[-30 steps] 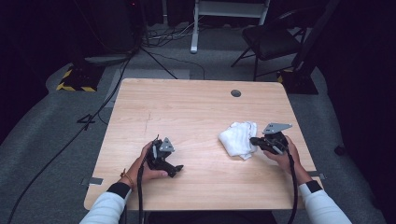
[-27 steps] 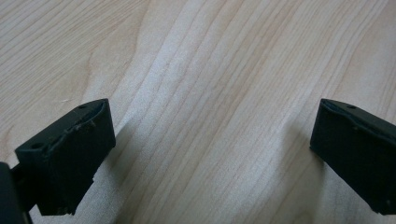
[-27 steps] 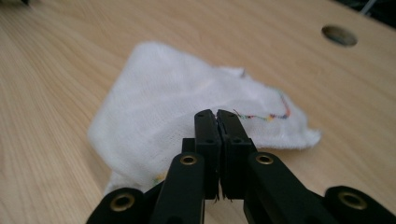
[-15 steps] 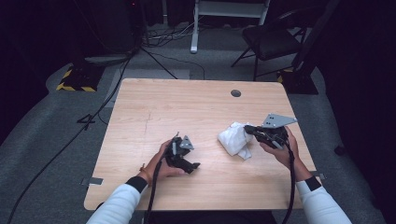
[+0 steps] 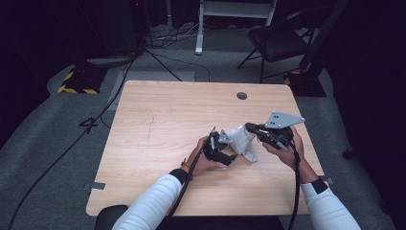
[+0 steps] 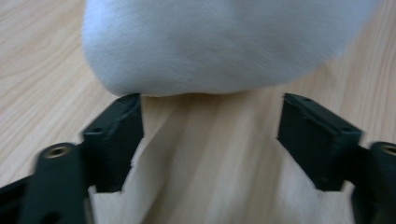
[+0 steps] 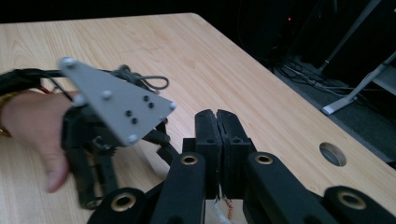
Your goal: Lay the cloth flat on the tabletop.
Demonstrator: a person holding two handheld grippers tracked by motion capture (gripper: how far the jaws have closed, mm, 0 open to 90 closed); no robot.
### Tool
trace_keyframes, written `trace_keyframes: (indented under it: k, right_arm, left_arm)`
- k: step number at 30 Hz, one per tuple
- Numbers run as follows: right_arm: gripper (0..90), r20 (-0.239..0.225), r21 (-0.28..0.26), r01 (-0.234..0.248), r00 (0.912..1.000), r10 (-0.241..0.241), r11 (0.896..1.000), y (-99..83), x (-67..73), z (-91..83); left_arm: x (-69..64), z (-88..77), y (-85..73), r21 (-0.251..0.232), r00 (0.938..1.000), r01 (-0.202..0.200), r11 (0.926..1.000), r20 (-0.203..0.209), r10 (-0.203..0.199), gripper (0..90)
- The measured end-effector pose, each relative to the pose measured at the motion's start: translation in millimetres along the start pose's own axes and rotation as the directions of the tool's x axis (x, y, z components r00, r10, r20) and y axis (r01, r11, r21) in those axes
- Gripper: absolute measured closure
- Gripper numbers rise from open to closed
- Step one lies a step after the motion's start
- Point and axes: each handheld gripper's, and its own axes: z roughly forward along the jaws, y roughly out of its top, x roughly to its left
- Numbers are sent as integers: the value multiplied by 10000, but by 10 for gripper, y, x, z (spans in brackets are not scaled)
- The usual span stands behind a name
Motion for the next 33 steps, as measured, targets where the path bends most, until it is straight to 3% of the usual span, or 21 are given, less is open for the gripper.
trace_keyframes:
  k: [4,5,7,8,10,16,19,22,23,27,28,29,33]
  right_arm:
    - [883,52,-186,-112,9999,113,9998,31,-26,-67]
    - [883,83,-268,-110,9999,112,9996,48,-40,-88]
    - [883,92,-314,-134,9999,137,9994,60,-43,-101]
    - [883,145,-392,-94,9998,100,9992,85,-36,-127]
    - [883,149,-413,-60,9999,66,9991,97,-30,-136]
    - [883,120,-405,116,9999,-111,9991,161,-15,-185]
    - [883,63,-514,208,9998,-205,9985,196,4,-218]
    - [883,23,-600,293,9996,-292,9978,219,24,-248]
    - [883,27,-712,299,9996,-298,9970,229,37,-281]
    - [884,126,-928,123,9999,-112,9956,206,17,-344]
    - [884,193,-990,70,9998,-51,9951,197,7,-362]
    - [884,193,-990,70,9998,-51,9951,197,7,-362]
    - [884,359,-1411,-292,9988,346,9896,147,-55,-481]
  left_arm:
    - [86,-75,31,-311,9994,-336,9990,4,336,548]
    - [98,-91,43,-423,9988,-483,9979,-85,479,650]
    - [113,-113,67,-600,9985,-539,9967,-72,536,687]
    - [119,-122,78,-642,9984,-562,9964,-98,557,764]
    - [128,-148,90,-831,9982,-594,9948,-25,594,759]
    - [123,-201,166,-1231,9988,-210,9922,-476,152,224]
    - [130,-190,217,-1259,9993,-369,9914,-52,365,178]
    - [120,-151,245,-1233,9985,-410,9915,306,451,201]
    - [116,-138,250,-1154,9977,-454,9923,439,508,352]
    - [89,-175,259,-1010,9923,-1008,9898,613,1073,687]
    - [70,-261,259,-896,9883,-1422,9858,425,1464,737]
    - [70,-261,259,-896,9883,-1422,9858,425,1464,762]
    - [63,-557,229,-922,9833,-1779,9797,218,1806,811]
